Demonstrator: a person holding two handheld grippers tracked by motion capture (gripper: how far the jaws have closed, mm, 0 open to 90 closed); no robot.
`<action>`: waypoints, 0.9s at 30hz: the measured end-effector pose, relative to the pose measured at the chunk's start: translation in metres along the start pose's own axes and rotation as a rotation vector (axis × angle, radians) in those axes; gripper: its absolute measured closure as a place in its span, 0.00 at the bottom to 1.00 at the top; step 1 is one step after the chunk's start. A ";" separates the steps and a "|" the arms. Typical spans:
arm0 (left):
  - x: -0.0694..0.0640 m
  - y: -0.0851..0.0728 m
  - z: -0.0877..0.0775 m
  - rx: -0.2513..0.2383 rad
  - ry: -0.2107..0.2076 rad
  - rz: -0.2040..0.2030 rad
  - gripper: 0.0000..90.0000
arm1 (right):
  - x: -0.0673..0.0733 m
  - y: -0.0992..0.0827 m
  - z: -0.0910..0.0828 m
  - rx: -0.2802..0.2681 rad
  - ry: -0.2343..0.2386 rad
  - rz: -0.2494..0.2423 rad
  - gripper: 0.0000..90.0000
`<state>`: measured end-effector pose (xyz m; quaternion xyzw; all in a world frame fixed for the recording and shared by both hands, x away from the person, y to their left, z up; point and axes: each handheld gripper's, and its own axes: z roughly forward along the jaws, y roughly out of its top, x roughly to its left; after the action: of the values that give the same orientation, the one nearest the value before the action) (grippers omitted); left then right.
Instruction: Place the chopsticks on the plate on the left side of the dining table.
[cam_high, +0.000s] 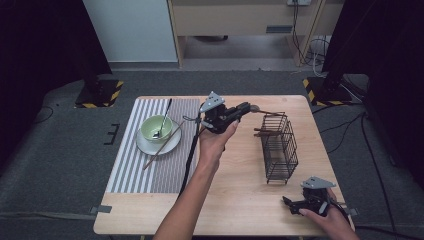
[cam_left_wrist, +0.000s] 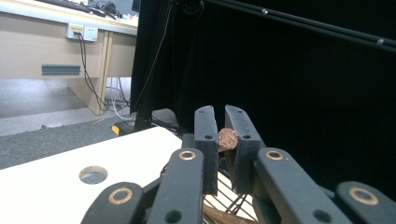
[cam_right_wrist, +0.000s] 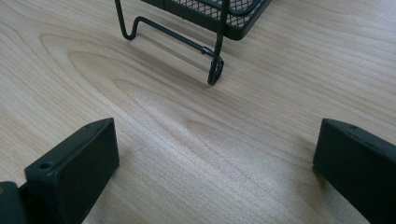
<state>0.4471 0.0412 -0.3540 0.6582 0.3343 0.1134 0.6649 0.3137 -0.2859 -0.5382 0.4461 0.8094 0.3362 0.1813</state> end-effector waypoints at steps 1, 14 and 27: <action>0.001 0.000 0.000 -0.002 0.001 -0.001 0.93 | 0.000 0.000 0.000 0.000 0.000 -0.001 0.00; 0.006 0.002 -0.006 -0.061 0.011 -0.024 0.93 | 0.000 0.000 0.000 0.000 0.000 -0.001 0.00; 0.019 0.003 -0.024 -0.088 0.080 -0.014 0.93 | 0.000 0.000 0.000 0.000 0.000 0.000 0.00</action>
<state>0.4487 0.0718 -0.3545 0.6209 0.3600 0.1496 0.6801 0.3137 -0.2859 -0.5382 0.4461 0.8094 0.3362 0.1812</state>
